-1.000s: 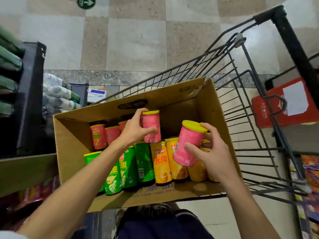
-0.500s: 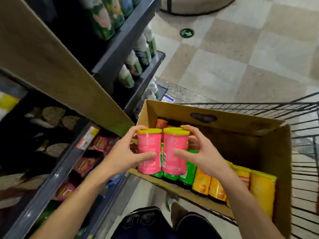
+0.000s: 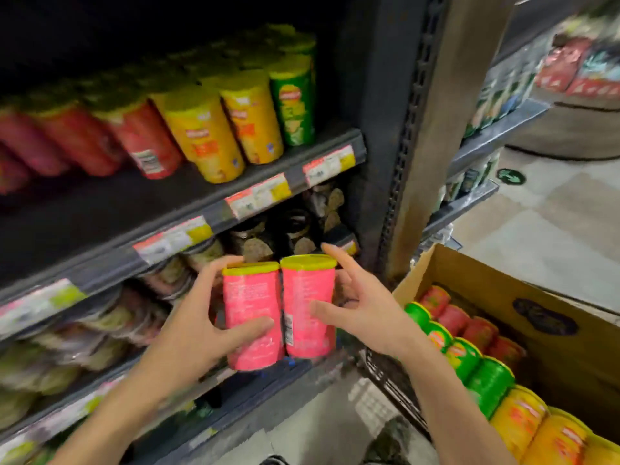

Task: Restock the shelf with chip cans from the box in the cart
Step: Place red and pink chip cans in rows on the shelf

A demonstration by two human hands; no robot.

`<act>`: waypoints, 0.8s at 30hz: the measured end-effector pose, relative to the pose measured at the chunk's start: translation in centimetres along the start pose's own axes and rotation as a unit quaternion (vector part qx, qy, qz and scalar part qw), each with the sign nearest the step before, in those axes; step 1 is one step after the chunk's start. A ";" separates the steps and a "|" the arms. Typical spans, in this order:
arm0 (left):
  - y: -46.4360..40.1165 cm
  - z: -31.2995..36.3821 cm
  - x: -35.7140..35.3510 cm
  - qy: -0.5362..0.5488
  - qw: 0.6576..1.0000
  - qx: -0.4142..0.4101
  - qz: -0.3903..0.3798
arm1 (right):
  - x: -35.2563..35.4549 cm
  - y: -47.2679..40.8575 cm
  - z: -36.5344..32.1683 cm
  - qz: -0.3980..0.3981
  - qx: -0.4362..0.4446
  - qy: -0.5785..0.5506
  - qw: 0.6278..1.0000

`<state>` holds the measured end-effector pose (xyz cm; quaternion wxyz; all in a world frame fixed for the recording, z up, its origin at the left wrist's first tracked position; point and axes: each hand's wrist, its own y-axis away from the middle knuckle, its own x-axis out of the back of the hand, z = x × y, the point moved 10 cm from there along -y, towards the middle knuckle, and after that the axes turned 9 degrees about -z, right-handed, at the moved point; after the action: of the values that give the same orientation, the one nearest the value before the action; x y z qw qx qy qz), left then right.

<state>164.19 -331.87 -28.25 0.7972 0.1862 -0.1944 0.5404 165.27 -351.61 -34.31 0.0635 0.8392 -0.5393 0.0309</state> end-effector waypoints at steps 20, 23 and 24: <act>23.4 -4.0 30.2 -0.112 0.955 -0.018 0.274 | -31.8 -11.1 -22.1 -0.136 0.184 0.130 0.965; 23.0 -4.1 32.2 -0.116 0.947 -0.036 0.296 | -33.2 -12.5 -23.9 -0.112 0.202 0.148 0.962; 22.7 -4.4 32.7 -0.114 0.945 -0.040 0.304 | -33.4 -13.1 -24.2 -0.102 0.204 0.155 0.961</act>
<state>154.60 -295.97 -13.29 0.5741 0.1468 -0.3531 0.7240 163.66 -312.71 -15.30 -0.0237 0.8697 -0.4170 0.2631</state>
